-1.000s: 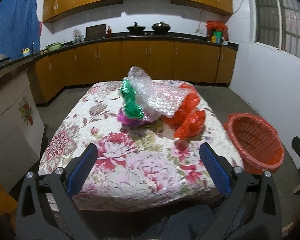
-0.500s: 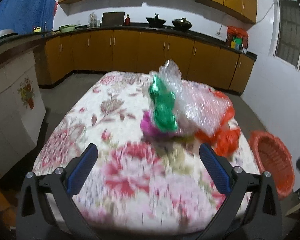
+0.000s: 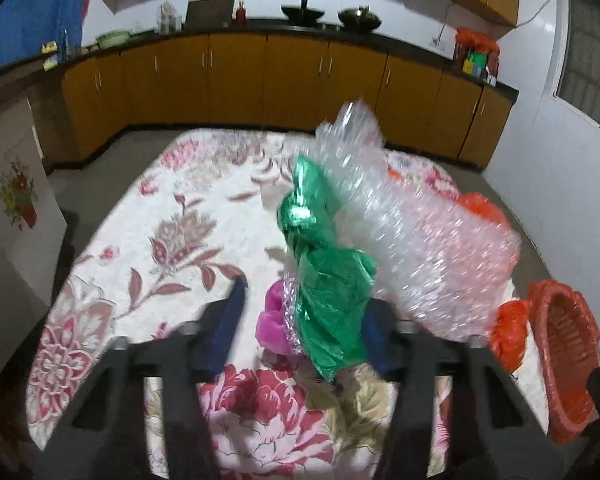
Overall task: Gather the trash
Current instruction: 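Grasp the green plastic bag with the left tool while the right tool reaches toward the red bags, then grasp a red plastic bag with the right tool while the left tool holds the green bag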
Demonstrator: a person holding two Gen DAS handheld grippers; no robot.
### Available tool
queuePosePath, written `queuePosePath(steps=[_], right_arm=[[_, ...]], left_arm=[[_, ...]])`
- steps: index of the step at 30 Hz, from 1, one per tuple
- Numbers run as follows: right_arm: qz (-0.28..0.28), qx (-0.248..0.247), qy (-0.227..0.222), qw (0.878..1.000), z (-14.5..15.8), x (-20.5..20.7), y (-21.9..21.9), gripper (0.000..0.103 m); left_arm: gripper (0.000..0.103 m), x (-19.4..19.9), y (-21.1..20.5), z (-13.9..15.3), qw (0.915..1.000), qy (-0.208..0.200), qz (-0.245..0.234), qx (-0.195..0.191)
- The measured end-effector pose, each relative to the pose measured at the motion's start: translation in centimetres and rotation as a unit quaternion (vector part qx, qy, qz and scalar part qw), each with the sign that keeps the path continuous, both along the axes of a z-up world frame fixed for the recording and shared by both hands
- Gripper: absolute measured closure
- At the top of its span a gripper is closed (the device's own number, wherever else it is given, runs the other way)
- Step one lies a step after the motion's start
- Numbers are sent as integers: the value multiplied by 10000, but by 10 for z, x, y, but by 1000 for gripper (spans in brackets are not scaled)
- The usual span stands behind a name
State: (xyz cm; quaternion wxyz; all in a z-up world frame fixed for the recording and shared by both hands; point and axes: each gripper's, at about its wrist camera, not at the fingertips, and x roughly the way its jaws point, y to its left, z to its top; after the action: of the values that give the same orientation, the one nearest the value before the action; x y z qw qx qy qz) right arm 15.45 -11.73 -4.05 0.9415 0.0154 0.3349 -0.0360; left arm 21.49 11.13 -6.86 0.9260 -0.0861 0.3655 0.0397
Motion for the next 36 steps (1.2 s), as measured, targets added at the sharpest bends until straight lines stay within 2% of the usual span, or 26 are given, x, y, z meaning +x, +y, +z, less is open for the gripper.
queuePosePath(steps=[2, 4, 9, 17, 22, 26, 28, 29, 32, 36], right_arm=[[54, 25, 90, 9999, -4, 7, 3, 23], [84, 63, 136, 9999, -8, 12, 4, 27], [99, 293, 262, 9992, -14, 25, 6, 35], [291, 324, 396, 9983, -25, 45, 28, 36], [133, 382, 546, 9977, -37, 61, 36, 36], [113, 471, 935, 9944, -58, 77, 38, 36], [314, 578, 1049, 9923, -66, 77, 39, 52], [387, 601, 1070, 9917, -68, 75, 40, 64], [467, 696, 926, 9922, -62, 64, 34, 70], [431, 888, 643, 9930, -46, 46, 15, 71]], left_arm=[[95, 1, 7, -7, 9999, 50, -45, -148], [100, -5, 14, -7, 9997, -42, -47, -248], [100, -26, 29, 6, 9991, -393, -77, -97], [100, -47, 50, 23, 9978, -642, 156, -25], [100, -61, 59, 35, 9964, -789, 306, 71], [100, -68, 60, 42, 9956, -876, 310, 112], [100, -71, 58, 44, 9954, -906, 288, 103], [100, -72, 57, 45, 9954, -919, 272, 95], [100, -75, 52, 49, 9951, -970, 195, 73], [100, -79, 40, 56, 9943, -1070, 6, 30]])
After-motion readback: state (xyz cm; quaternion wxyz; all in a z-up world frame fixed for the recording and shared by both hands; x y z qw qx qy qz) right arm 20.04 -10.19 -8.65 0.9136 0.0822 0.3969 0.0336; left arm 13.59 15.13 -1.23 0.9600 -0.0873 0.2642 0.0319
